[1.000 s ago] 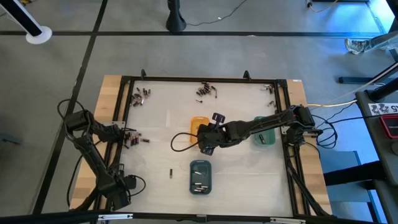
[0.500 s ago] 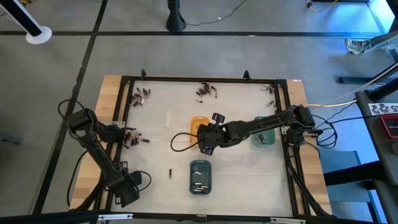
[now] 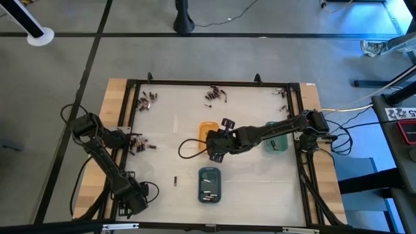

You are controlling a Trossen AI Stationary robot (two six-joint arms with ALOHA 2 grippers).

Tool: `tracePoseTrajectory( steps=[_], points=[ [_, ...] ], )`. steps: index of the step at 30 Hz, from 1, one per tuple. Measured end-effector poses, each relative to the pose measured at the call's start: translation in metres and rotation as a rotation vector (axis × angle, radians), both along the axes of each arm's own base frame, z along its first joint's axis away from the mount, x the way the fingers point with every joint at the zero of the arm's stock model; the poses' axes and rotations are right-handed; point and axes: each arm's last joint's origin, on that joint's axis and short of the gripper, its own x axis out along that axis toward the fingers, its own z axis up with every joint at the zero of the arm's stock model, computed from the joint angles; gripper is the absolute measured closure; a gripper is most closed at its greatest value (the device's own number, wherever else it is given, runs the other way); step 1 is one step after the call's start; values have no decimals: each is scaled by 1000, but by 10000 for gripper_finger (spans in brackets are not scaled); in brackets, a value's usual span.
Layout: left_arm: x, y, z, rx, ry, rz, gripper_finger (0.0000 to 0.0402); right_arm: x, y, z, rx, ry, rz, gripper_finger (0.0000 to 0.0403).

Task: Sort batteries
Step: Put the bottom left duracell AAA battery into the yellow bin

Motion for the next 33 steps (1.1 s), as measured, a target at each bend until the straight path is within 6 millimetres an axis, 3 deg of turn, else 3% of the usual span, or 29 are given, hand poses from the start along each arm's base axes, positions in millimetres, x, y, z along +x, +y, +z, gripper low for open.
tracePoseTrajectory(
  steps=[6, 14, 24, 33],
  points=[
    [-2, -4, 0, -27, -18, -19, 149, -1, 0, -5, -1, 5, 0, 323],
    [-19, -14, 0, -29, -17, -67, 149, -5, -1, -26, 4, 30, -5, 323],
    [-24, -19, 0, 15, -51, 32, 149, -4, -1, -26, 5, 9, 1, 323],
    [-31, -23, 0, 18, -64, -4, 149, -3, 0, -26, 5, 4, 4, 323]
  ],
)
